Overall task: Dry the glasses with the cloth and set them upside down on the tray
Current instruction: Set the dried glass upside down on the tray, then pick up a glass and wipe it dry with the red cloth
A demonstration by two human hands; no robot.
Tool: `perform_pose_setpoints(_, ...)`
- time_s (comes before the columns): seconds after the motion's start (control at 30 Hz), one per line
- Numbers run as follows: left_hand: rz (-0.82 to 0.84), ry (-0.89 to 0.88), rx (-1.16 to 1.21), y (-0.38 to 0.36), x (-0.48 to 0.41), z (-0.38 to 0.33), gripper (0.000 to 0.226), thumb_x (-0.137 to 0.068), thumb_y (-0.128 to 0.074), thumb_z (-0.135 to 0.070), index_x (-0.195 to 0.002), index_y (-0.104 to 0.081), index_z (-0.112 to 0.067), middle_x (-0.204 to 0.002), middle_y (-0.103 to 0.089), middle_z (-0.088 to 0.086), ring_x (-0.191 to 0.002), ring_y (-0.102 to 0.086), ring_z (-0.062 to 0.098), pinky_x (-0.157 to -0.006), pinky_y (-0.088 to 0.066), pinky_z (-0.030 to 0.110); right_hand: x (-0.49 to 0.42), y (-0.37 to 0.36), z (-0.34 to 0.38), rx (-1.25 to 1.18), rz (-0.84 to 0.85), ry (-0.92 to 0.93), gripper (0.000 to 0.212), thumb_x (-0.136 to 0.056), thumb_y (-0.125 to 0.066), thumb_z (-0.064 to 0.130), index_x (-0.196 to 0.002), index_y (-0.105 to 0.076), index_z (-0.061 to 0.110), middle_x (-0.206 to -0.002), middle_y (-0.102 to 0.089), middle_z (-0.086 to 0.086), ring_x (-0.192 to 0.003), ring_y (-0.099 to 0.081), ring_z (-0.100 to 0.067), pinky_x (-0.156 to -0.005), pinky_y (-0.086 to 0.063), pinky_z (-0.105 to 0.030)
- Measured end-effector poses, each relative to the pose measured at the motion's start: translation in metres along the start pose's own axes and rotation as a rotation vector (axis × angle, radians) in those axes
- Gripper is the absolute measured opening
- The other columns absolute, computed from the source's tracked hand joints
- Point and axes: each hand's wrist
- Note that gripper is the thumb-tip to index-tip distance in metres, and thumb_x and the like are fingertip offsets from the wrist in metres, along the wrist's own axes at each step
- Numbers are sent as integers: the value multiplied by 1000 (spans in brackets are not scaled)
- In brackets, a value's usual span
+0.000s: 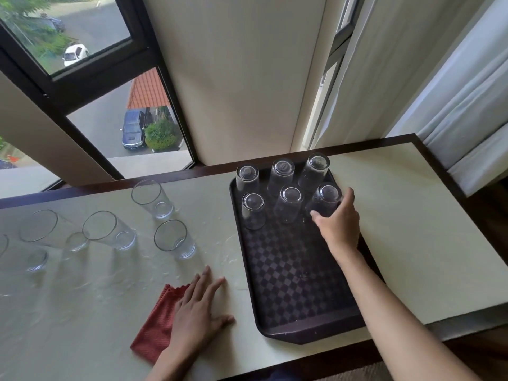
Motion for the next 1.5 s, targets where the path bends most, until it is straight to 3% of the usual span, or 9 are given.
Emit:
perform_pose_setpoints(0.33,64,-39,226,20,0,5,60,-89,-69,-44,-144,-49,-33,-169,-12,-8,-155,-12,14,-118,-15,23,186,-30,-3,-116,269,204,42,-80,-76,15,-120,-62,10,-118,-60,-6,-107,-60,-24,-89,-53,-40)
perform_pose_setpoints(0.53,-316,109,560,39,43,61,30,-83,-76,-24,-113,-74,-18,-143,-55,0,-131,-51,22,-106,-28,12,254,-73,34,9,501,482,46,-78,-59,35,-114,-65,7,-118,-64,-8,-114,-60,-28,-101,-45,-30)
perform_pose_setpoints(0.63,-461,292,417,34,76,107,38,-85,-77,-29,-119,-70,-16,-145,-54,6,-132,-51,31,-107,-36,32,281,-100,52,162,520,672,57,-74,-51,47,-119,-62,13,-139,-55,-14,-127,-53,-34,-101,-50,-44)
perform_pose_setpoints(0.8,-224,536,93,12,128,163,89,-82,-33,-76,-155,-33,-26,-170,-12,2,-155,-16,24,-111,-33,51,314,-145,76,409,577,773,91,-66,-50,66,-140,-46,14,-154,-40,-18,-138,-39,-43,-99,-42,-62)
perform_pose_setpoints(0.93,-191,487,62,5,140,177,80,-77,-41,-71,-141,-56,-23,-157,-45,5,-138,-49,26,-88,-52,51,325,-167,72,531,610,715,98,-72,-41,73,-146,-42,8,-153,-37,-25,-140,-32,-49,-101,-31,-70)
perform_pose_setpoints(1.1,-172,413,14,14,148,187,75,-71,-45,-67,-132,-64,-26,-149,-54,4,-127,-61,27,-78,-57,47,313,-165,66,507,610,745,62,-83,-43,49,-134,-61,17,-147,-49,-14,-131,-52,-39,-103,-29,-52)
perform_pose_setpoints(1.23,-230,413,40,12,149,197,75,-73,-50,-67,-139,-56,-32,-156,-45,-1,-135,-52,24,-89,-52,49,302,-160,66,240,540,602,55,-78,-44,33,-127,-67,23,-139,-59,-3,-126,-59,-29,-101,-29,-33)
perform_pose_setpoints(1.4,-266,459,206,30,132,180,60,-84,-71,-41,-139,-54,-27,-156,-37,4,-140,-37,27,-106,-35,45,285,-142,91,-332,656,-11,20,-93,-64,9,-100,-72,27,-102,-75,0,-102,-69,-24,-82,-47,-9)
perform_pose_setpoints(1.5,-315,361,312,42,107,160,54,-86,-71,-36,-137,-54,-28,-148,-39,-2,-136,-37,22,-107,-33,39,270,-125,99,-754,623,-455,12,-97,-57,12,-101,-68,8,-91,-75,-18,-74,-72,-30,-72,-58,-39)
Point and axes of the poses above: each hand's wrist, its own x-axis away from the middle knuckle, its own y-axis out of the back of the hand, z = x × y
